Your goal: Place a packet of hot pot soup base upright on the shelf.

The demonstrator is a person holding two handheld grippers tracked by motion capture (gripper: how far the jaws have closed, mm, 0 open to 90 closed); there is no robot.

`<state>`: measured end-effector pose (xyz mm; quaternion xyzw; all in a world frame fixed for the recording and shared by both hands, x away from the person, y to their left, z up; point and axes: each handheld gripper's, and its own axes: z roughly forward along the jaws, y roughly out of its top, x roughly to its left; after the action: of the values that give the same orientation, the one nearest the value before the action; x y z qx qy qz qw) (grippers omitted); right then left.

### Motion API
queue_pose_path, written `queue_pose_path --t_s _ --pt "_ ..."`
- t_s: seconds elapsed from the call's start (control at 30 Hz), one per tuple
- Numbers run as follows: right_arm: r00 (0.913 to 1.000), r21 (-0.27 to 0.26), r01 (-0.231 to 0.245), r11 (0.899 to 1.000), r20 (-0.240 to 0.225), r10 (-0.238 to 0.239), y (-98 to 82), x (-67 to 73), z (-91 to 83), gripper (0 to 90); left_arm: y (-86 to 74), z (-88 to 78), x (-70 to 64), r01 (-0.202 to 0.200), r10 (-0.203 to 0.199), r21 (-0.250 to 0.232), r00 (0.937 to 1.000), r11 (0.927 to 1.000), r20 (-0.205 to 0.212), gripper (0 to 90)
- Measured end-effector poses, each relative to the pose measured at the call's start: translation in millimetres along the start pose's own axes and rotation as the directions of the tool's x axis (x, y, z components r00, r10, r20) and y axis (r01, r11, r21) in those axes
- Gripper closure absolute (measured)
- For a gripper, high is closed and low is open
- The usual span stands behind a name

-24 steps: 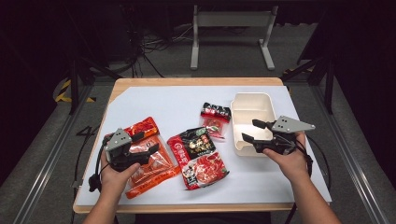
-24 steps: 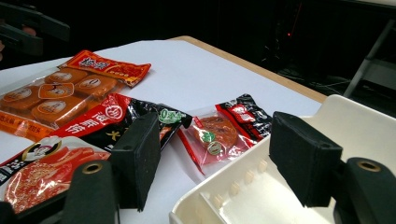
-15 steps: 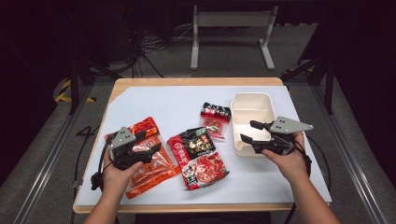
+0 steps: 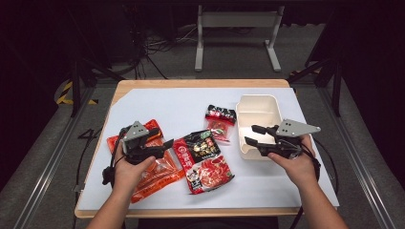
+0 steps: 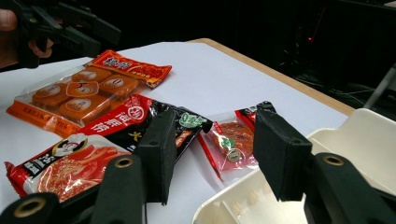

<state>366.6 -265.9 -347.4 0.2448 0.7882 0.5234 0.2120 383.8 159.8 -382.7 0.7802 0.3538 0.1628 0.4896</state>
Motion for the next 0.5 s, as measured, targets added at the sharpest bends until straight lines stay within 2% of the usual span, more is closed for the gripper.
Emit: queue_pose_path --t_s 0.07,0.13,0.27,0.37,0.5 --pt "0.9999 -0.011 0.014 1.0 0.008 -0.014 1.2 1.1 -1.1 47.4 3.5 6.3 0.7 0.001 -0.001 0.022 1.0 0.9998 0.001 28.5" --pt "1.0 -0.003 0.0 1.0 0.005 0.0 1.9 1.6 -1.5 46.8 5.5 10.7 2.2 0.02 -0.02 0.023 0.9998 0.9995 0.002 28.3" --pt "0.9999 0.01 -0.009 1.0 0.013 0.009 1.9 1.9 -0.1 45.0 6.5 16.4 5.2 0.024 -0.024 0.028 0.9997 0.9993 0.004 28.4" --pt "0.9998 0.023 -0.01 1.0 0.016 0.01 1.3 2.2 1.1 43.9 5.6 23.1 5.8 0.028 -0.028 0.051 0.9996 0.9983 0.003 28.4" --pt "0.9998 0.015 -0.015 1.0 0.01 0.015 1.7 3.4 0.8 43.5 4.6 33.7 4.2 0.03 -0.033 0.086 0.9989 0.9958 0.033 28.4"
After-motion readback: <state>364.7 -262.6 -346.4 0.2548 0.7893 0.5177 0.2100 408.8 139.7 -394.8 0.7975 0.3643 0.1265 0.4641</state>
